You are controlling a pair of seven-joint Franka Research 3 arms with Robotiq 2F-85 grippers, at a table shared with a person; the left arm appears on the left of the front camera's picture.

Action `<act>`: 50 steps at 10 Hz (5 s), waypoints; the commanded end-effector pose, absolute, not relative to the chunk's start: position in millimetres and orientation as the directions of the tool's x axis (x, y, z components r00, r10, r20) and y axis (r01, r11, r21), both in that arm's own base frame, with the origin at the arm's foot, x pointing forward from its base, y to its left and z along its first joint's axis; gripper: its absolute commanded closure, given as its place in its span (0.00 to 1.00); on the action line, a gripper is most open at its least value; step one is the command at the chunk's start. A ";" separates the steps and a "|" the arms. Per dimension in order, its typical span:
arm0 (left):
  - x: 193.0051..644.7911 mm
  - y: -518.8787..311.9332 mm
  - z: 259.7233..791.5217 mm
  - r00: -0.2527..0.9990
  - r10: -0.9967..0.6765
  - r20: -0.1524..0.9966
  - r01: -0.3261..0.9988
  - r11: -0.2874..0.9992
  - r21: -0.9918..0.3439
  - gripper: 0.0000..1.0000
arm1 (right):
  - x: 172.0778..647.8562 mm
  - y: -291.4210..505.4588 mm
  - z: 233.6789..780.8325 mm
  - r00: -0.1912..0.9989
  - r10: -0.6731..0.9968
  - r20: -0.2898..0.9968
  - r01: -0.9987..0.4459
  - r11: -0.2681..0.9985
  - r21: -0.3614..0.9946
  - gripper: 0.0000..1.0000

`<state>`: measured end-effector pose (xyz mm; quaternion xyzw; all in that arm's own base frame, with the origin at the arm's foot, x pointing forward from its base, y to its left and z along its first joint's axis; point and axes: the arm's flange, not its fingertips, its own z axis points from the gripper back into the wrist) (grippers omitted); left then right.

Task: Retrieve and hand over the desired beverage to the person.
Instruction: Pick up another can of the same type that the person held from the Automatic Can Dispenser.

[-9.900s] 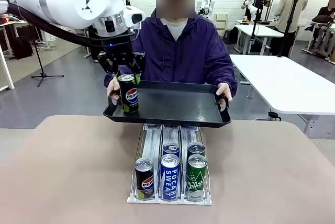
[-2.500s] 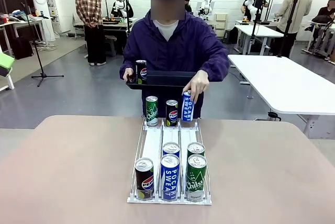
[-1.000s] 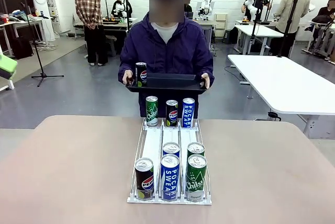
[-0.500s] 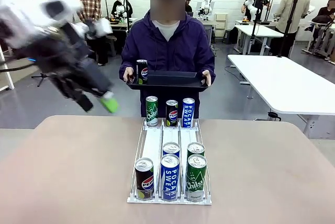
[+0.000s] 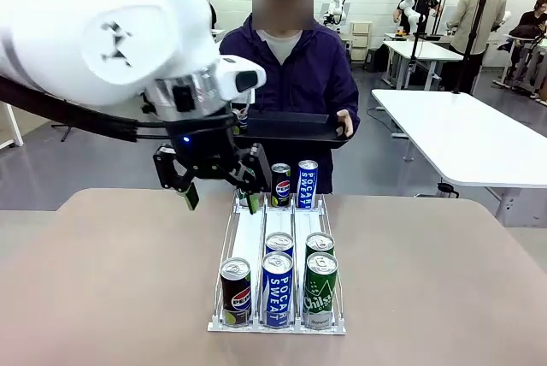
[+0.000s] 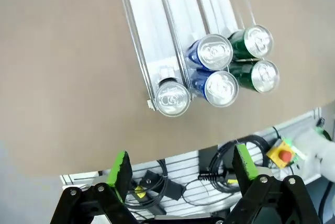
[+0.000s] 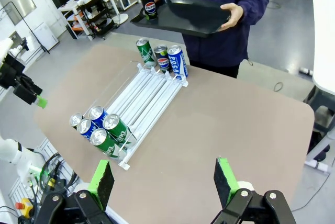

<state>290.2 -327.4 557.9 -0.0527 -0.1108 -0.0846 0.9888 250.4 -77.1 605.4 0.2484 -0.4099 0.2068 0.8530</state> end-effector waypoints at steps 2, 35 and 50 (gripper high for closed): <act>306.5 -337.3 556.3 0.958 -0.160 0.239 0.184 0.980 -0.080 0.00 | 252.5 -76.5 604.3 0.574 0.147 0.806 -0.576 0.771 0.270 0.00; 341.4 -431.0 456.8 0.998 -0.068 0.018 0.068 0.998 0.000 0.00 | 252.5 -76.5 604.3 0.574 0.147 0.806 -0.576 0.771 0.270 0.00; 351.6 -423.8 419.7 0.998 -0.054 -0.036 0.055 0.998 0.023 0.00 | 252.5 -76.5 604.3 0.574 0.147 0.806 -0.576 0.771 0.270 0.00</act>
